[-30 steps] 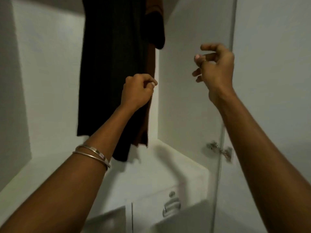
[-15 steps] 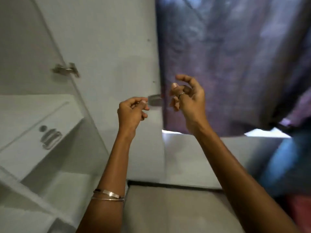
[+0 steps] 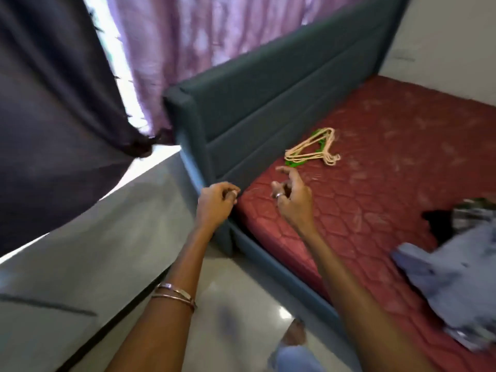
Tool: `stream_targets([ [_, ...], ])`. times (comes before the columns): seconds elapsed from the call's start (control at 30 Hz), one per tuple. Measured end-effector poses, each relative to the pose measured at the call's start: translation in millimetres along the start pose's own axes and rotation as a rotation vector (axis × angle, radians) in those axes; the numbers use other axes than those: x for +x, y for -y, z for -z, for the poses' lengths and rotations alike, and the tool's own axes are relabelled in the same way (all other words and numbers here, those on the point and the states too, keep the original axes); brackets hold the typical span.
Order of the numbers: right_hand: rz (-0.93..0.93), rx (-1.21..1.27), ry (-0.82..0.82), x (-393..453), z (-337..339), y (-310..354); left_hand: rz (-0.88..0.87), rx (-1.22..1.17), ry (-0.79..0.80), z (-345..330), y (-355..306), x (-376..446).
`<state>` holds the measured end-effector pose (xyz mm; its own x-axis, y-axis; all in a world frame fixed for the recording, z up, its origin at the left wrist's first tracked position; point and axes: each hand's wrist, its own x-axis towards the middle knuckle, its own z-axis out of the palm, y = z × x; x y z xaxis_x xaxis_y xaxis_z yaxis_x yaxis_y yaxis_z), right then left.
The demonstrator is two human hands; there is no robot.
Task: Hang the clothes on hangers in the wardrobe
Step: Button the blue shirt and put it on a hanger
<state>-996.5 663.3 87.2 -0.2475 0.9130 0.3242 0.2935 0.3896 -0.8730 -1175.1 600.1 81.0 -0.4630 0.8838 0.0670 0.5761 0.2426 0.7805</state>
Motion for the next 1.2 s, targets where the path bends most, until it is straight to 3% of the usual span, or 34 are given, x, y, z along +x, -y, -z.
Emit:
stream_targets([
  [0.33, -0.303, -0.279, -0.259, 33, 190, -170, -0.136, -0.029, 0.427, -264, -107, 93],
  [0.47, -0.508, -0.362, -0.38, 16, 248, -221, 0.044, -0.138, 0.72, -351, -145, 93],
  [0.63, -0.906, -0.354, -0.506, -14, 289, -282, 0.299, -0.09, 0.98, -419, -163, 84],
  [0.87, -1.39, -0.324, -0.633, -67, 348, -340, 0.366, 0.019, 1.155, -491, -167, 95],
  [1.0, -1.467, -0.402, -0.725, -61, 387, -351, 0.362, 0.022, 1.124, -520, -168, 114],
  [1.2, -1.471, -0.647, -0.675, -34, 434, -385, 0.199, 0.045, 1.046, -570, -163, 130],
])
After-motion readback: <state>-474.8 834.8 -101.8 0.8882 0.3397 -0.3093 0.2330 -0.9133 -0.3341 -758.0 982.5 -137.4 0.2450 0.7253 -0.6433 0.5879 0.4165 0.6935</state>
